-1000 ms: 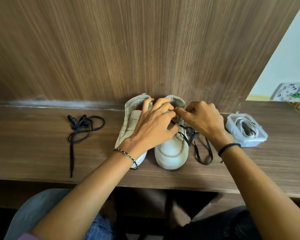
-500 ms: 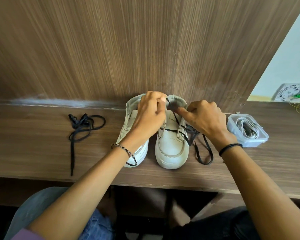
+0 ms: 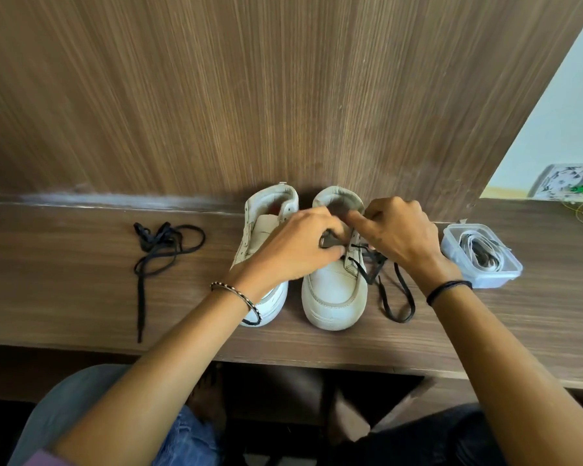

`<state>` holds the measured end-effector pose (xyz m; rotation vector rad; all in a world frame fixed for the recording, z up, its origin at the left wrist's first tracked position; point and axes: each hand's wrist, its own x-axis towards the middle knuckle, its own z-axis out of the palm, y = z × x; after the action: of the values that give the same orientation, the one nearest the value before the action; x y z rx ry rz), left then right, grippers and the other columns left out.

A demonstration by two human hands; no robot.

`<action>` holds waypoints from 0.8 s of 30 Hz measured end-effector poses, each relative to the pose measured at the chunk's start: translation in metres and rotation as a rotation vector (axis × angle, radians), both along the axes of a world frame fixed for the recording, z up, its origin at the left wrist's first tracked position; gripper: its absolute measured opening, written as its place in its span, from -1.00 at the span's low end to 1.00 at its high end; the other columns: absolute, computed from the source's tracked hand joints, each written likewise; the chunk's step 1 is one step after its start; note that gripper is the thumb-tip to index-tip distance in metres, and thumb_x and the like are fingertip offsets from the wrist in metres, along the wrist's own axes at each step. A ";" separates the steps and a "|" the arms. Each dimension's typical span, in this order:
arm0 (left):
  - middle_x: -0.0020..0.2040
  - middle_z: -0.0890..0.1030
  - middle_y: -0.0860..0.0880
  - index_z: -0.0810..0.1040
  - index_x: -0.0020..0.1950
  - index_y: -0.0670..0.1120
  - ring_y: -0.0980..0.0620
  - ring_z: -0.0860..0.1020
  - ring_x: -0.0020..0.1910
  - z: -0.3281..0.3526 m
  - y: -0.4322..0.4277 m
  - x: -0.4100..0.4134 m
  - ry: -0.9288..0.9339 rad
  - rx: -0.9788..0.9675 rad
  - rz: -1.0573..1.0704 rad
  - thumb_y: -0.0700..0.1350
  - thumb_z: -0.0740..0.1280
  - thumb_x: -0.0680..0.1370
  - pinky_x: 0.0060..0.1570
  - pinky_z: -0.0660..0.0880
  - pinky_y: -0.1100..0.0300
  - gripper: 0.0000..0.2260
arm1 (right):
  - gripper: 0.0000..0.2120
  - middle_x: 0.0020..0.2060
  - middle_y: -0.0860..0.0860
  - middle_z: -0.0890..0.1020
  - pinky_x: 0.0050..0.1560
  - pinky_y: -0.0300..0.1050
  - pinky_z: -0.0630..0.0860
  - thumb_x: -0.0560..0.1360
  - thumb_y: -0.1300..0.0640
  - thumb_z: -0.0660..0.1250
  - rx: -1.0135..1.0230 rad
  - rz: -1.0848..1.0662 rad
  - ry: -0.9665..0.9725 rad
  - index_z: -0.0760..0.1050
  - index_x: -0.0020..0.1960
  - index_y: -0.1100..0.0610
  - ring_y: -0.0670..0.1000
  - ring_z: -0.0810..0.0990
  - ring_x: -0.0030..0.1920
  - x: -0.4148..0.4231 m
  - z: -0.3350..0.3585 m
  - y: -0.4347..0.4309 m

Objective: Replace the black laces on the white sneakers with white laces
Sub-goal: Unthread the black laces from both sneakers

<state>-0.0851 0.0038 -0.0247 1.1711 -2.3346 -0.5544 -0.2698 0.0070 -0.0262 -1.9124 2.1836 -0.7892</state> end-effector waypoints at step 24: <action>-0.30 0.47 0.00 0.48 -0.09 -0.17 0.14 0.31 -0.45 0.023 -0.010 0.005 1.193 0.581 0.132 -0.26 0.21 0.69 -0.44 0.34 0.30 -0.84 | -0.52 -0.21 0.06 0.63 -0.18 -0.03 0.44 0.54 -0.34 0.28 0.011 0.037 -0.020 0.64 -0.06 0.08 0.19 0.59 -0.12 -0.004 0.001 0.000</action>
<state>-0.0804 -0.0063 -0.0012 0.8003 -1.0842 -1.4419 -0.2741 0.0070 -0.0248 -1.9248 2.1303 -0.7856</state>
